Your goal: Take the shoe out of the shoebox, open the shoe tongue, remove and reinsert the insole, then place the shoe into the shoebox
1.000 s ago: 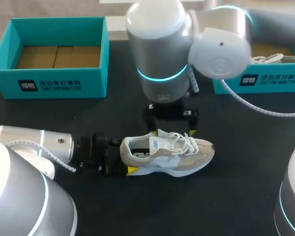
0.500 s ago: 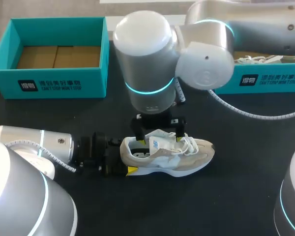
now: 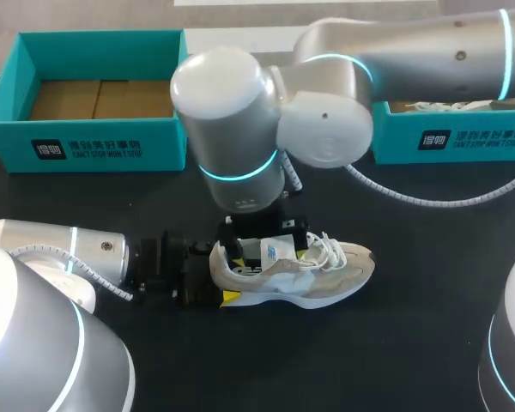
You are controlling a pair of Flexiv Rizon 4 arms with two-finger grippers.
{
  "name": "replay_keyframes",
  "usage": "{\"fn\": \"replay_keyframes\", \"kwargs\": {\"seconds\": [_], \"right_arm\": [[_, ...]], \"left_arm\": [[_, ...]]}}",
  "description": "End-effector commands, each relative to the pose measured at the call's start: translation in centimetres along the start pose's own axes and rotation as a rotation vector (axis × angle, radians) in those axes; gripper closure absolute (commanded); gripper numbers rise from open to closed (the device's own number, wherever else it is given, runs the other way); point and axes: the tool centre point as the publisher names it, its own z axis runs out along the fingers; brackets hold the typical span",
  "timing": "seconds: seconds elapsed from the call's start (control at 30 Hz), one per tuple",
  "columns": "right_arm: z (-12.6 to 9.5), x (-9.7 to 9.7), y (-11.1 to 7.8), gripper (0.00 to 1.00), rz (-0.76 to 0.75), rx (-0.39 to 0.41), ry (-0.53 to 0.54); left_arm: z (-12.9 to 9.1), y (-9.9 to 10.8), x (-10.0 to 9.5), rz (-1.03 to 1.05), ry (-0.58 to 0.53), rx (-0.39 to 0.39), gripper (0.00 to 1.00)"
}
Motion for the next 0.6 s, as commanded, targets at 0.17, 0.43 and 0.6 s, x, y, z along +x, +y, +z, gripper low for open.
{"fn": "replay_keyframes", "kwargs": {"seconds": [0.17,0.43,0.6], "right_arm": [[1.9,1.7,0.3,0.00,0.344,-0.015,-0.281],[2.5,0.0,0.7,0.00,0.352,0.002,-0.338],[2.3,-1.4,0.6,0.12,0.359,0.007,-0.368]], "left_arm": [[0.1,0.1,0.1,-0.001,-0.003,-0.003,1.00],[0.1,0.1,0.1,-0.001,-0.003,-0.003,1.00],[0.1,0.1,0.1,-0.001,-0.003,-0.003,1.00]]}}
